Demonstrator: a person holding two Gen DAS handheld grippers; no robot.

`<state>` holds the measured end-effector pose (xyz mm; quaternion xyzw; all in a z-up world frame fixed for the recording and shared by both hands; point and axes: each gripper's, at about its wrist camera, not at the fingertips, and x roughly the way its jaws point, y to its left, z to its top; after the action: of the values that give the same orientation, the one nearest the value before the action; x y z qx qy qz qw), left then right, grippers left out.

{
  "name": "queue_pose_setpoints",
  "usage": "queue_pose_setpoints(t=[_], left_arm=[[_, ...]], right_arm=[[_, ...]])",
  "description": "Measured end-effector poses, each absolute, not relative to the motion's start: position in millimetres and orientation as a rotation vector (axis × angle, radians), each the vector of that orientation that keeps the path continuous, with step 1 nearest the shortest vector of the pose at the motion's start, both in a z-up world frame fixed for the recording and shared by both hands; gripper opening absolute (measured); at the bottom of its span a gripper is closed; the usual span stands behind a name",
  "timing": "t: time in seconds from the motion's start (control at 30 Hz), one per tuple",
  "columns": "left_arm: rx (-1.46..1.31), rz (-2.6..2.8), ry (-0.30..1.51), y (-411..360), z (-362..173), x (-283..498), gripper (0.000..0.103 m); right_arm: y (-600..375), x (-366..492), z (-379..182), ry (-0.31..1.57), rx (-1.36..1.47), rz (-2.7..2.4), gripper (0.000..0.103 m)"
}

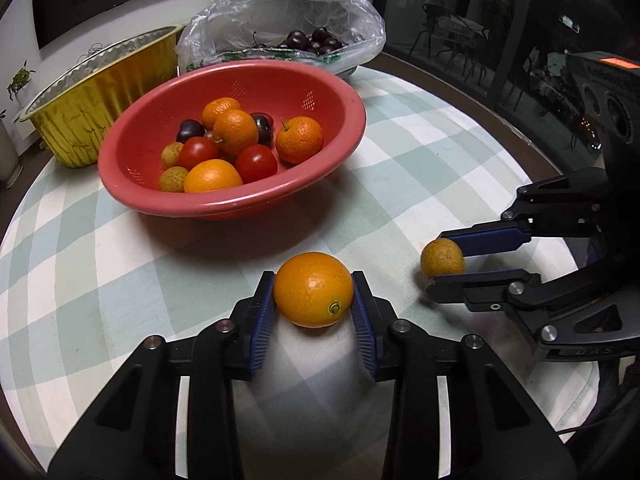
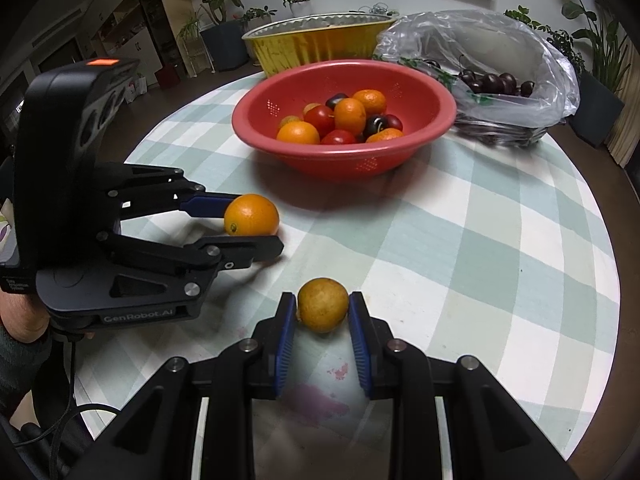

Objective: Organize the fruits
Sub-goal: 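Carry the orange and yellow-brown fruit in both grippers over the red colander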

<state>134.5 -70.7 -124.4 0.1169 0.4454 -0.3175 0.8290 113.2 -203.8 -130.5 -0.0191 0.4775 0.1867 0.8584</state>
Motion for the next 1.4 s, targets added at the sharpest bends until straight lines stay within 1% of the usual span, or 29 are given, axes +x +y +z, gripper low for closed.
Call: queue_pose_setpoints(t=[0.23, 0.47, 0.67, 0.87, 0.97, 1.07, 1.23, 1.4], left_arm=[[0.214, -0.668, 0.928, -56, -111, 124, 0.034], [0.168, -0.63, 0.876, -26, -80, 131, 0.034], [0.156, -0.562, 0.84, -1, -56, 163, 0.034], [0.148, -0.541, 0.819, -6, -39, 208, 0.034], [0.168, -0.55, 0.822, -23, -40, 226, 0.034], [0.19, -0.561, 0.853, -38, -53, 241, 0.034], [0.205, -0.569, 0.901, -55, -80, 254, 0.034], [0.221, -0.579, 0.918, -65, -95, 256, 0.034]], right_arm=[[-205, 115, -130, 1.004, -0.027, 0.392, 0.029], [-221, 121, -126, 1.001, -0.003, 0.36, 0.029], [-247, 139, -104, 0.965, 0.004, 0.294, 0.029], [-261, 178, -67, 0.903, -0.003, 0.249, 0.029], [-251, 199, -54, 0.884, -0.018, 0.263, 0.029], [-236, 216, -53, 0.89, -0.048, 0.283, 0.029], [-212, 243, -67, 0.934, -0.091, 0.307, 0.029], [-202, 259, -82, 0.968, -0.121, 0.306, 0.029]])
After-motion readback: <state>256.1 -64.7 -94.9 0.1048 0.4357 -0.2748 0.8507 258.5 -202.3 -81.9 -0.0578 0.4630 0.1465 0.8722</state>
